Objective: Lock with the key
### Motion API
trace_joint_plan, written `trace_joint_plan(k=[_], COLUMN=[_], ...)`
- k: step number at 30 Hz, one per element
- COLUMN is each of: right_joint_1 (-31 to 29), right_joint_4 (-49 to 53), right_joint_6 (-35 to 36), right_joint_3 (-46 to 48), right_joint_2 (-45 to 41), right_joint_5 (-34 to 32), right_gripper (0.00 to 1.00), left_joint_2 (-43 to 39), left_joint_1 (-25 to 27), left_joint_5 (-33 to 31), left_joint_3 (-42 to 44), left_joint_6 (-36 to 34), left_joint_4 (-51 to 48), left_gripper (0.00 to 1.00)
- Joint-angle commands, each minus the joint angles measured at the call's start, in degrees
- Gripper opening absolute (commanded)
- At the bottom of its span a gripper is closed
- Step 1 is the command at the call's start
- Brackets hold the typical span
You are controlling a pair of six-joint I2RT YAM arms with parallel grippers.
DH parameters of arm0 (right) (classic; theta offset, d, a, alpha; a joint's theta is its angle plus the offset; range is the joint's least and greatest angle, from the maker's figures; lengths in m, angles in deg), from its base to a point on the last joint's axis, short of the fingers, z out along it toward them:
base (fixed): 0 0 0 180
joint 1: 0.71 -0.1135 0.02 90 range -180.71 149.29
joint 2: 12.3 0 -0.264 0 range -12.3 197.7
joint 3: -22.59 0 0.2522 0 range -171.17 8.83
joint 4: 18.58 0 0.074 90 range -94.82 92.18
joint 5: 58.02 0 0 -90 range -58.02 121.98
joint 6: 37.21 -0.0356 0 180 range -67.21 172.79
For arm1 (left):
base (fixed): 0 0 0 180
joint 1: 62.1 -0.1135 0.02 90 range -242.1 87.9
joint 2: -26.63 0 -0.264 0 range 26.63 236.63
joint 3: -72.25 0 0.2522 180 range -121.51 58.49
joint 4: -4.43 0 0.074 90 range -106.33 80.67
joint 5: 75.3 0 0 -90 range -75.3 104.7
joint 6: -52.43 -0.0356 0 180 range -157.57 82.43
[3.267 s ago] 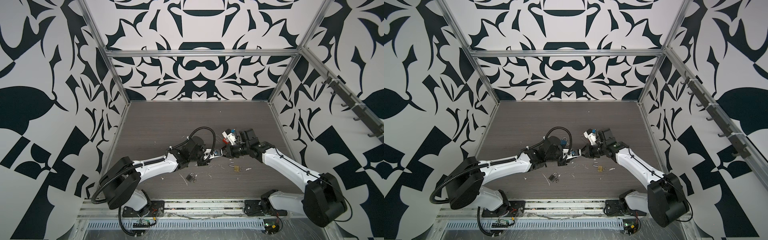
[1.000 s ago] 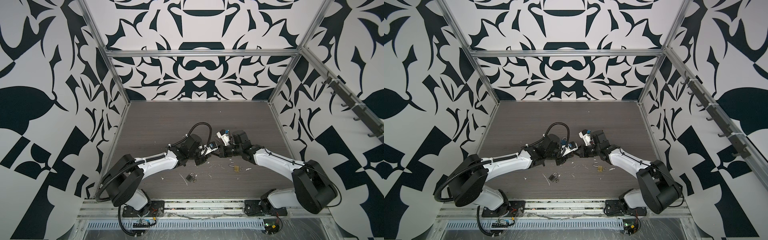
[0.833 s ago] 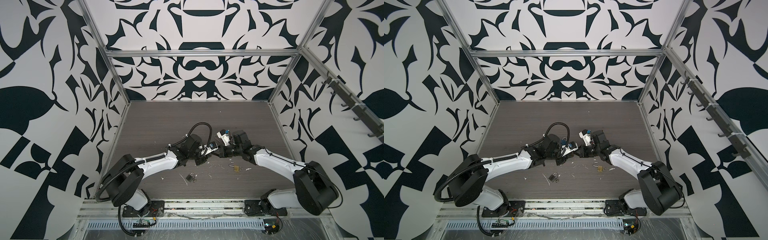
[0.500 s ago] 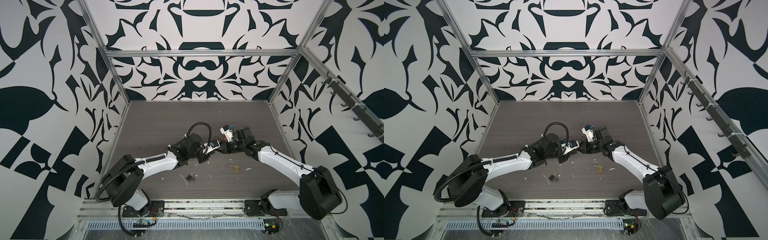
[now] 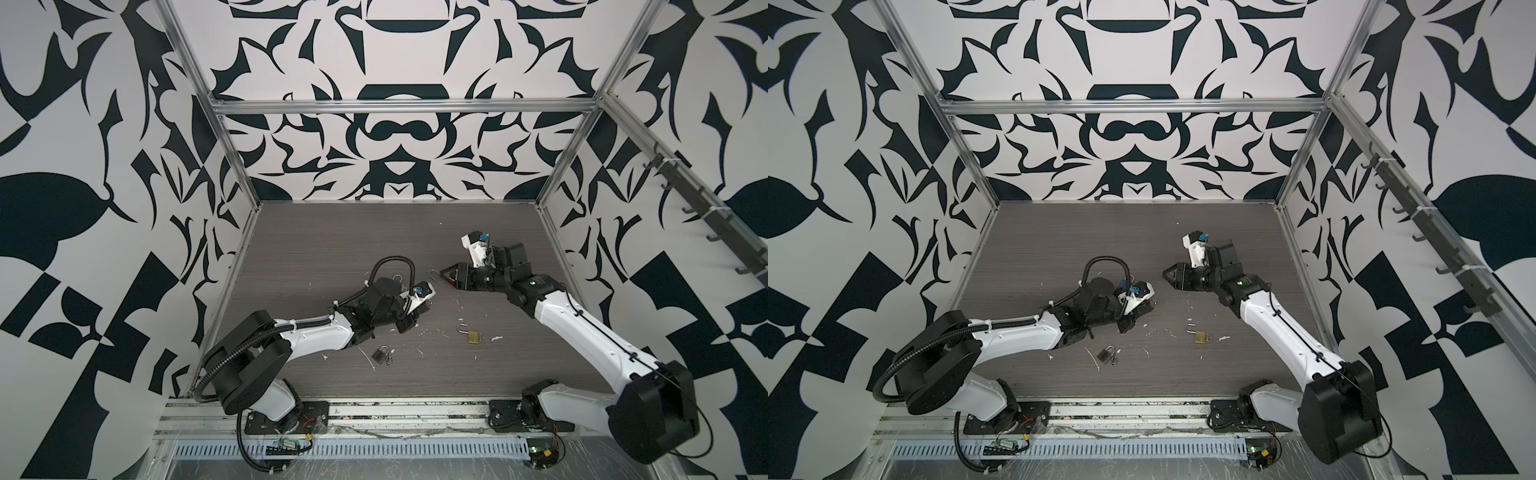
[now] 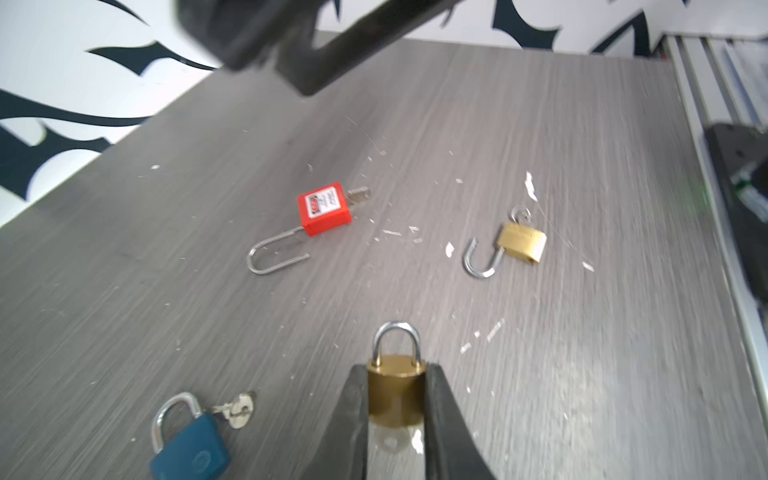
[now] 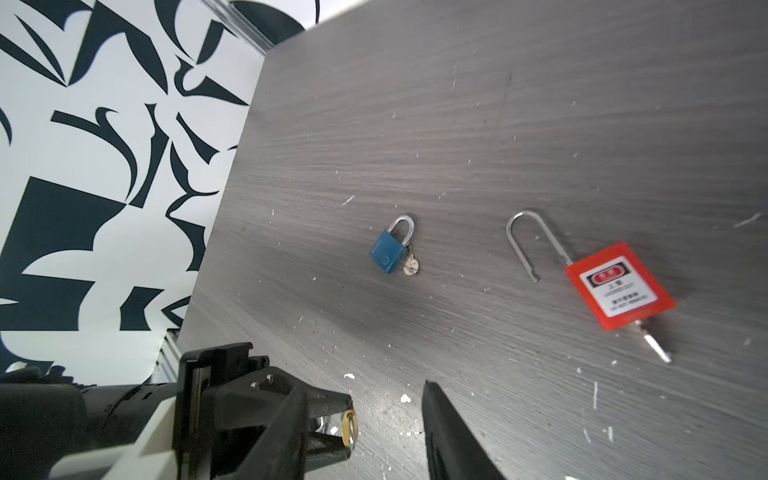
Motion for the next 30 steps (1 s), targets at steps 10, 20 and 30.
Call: trace_joint_plan(k=[10,20,30], right_joint_1=[-0.23,-2.97,-6.99], right_joint_4=[-25.30,-37.38,-37.72], right_joint_6=[1.62,-0.75,-2.57], right_joint_3=[17.20,20.86,15.34], right_joint_2=[-10.95,-7.76,1.20], right_joint_5=[-1.02,2.77,0.31], right_gripper=[0.51,0.40,0.41], left_joint_2=[-2.69,2.54,3.52], left_joint_1=[-1.43,-9.35,-10.79], left_joint_5=[-14.62,-0.63,2.69], left_joint_3=[-11.38,-22.07,-19.87], left_joint_6=[40.04,69.83,76.90], left_joint_4=[-4.57,-25.86,-23.12], left_gripper=[0.00,0.00,0.00])
